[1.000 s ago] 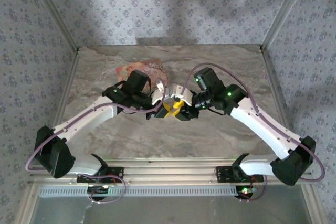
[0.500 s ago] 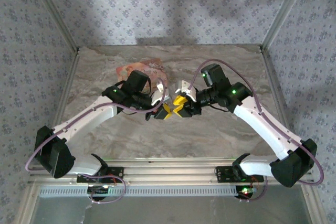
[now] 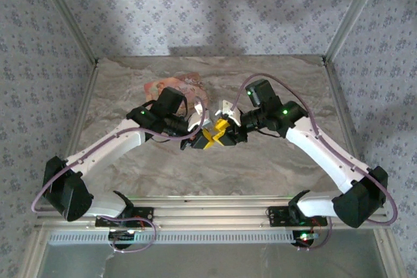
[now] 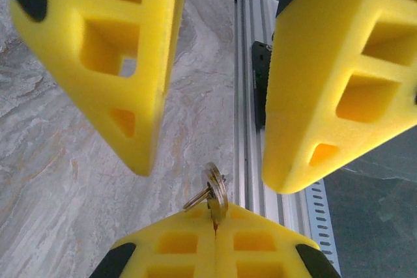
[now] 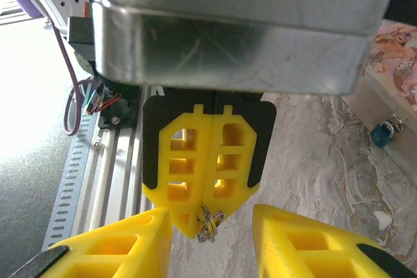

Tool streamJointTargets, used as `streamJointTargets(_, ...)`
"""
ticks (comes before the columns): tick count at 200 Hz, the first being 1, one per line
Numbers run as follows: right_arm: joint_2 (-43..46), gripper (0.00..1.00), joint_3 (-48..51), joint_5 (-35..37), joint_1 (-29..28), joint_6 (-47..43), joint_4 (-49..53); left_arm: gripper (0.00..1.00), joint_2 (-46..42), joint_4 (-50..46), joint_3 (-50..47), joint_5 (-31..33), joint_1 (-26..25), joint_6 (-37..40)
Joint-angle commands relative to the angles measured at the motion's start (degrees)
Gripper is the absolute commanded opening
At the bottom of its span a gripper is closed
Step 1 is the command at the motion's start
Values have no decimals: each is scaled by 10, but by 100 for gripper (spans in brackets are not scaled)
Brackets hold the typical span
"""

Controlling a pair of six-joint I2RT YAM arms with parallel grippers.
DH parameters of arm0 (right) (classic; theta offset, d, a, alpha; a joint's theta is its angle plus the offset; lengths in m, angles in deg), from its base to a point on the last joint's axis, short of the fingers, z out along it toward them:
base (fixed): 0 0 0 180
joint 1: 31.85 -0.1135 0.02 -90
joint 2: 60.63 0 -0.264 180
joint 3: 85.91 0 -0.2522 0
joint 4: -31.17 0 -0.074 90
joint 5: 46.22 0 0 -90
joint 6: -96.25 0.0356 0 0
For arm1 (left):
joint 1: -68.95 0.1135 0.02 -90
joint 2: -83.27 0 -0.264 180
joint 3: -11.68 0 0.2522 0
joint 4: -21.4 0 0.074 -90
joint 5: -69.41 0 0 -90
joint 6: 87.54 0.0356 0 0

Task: Unlock the padlock with the key

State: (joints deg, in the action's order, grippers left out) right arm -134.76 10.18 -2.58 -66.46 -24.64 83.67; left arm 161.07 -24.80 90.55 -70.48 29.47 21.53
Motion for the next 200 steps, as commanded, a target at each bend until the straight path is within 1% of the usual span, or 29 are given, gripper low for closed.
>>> streamJointTargets(1, -9, 36, 2, -19, 3, 7, 0, 0, -11, -10, 24, -27, -2, 18)
streamJointTargets(35, -21, 33, -5, -33, 3, 8, 19, 0, -12, -10, 24, -32, 2, 18)
streamJointTargets(43, -25, 30, -7, -36, 2, 5, 26, 0, -13, -10, 24, -32, 2, 18)
streamJointTargets(60, -30, 19, -13, -36, 2, -1, 42, 0, -14, -11, 24, -33, 2, 18)
streamJointTargets(80, -32, 0, -16, -30, 2, -4, 48, 0, -17, -11, 23, -29, 3, 16)
streamJointTargets(99, -27, 0, -15, -35, 3, -4, 43, 1, -26, 11, 13, -11, 8, -5)
streamJointTargets(110, -24, 0, -13, -39, 6, 7, 29, 4, -36, 40, 2, 5, 15, -37)
streamJointTargets(114, -22, 0, -9, -39, 8, 23, 13, 6, -42, 51, -3, 7, 19, -48)
streamJointTargets(116, -21, 0, -6, -40, 9, 33, 7, 9, -44, 56, -6, 7, 22, -55)
streamJointTargets(119, -20, 0, -2, -40, 10, 49, -9, 23, -47, 65, -11, 8, 26, -64)
streamJointTargets(123, -17, 0, 4, -39, 14, 71, -29, 34, -54, 76, -16, 7, 33, -74)
streamJointTargets(127, -15, 0, 12, -37, 16, 95, -56, 40, -61, 89, -23, 7, 39, -85)
streamJointTargets(132, -12, 0, 30, -32, 21, 132, -92, 45, -69, 104, -31, 11, 47, -103)
streamJointTargets(145, -7, 0, 66, -8, 33, 236, -180, 51, -92, 133, -45, 39, 66, -145)
streamJointTargets(160, -7, 0, 98, 35, 43, 355, -269, 57, -117, 149, -57, 110, 85, -198)
streamJointTargets(166, -9, 0, 108, 49, 46, 401, -298, 58, -126, 160, -63, 129, 94, -226)
streamJointTargets(173, -10, 0, 122, 67, 47, 448, -337, 59, -134, 183, -70, 134, 111, -271)
streamJointTargets(184, -9, 0, 138, 96, 43, 499, -385, 61, -147, 233, -96, 132, 132, -339)
streamJointTargets(200, 1, 0, 160, 154, 30, 560, -445, 62, -163, 345, -143, 124, 152, -453)
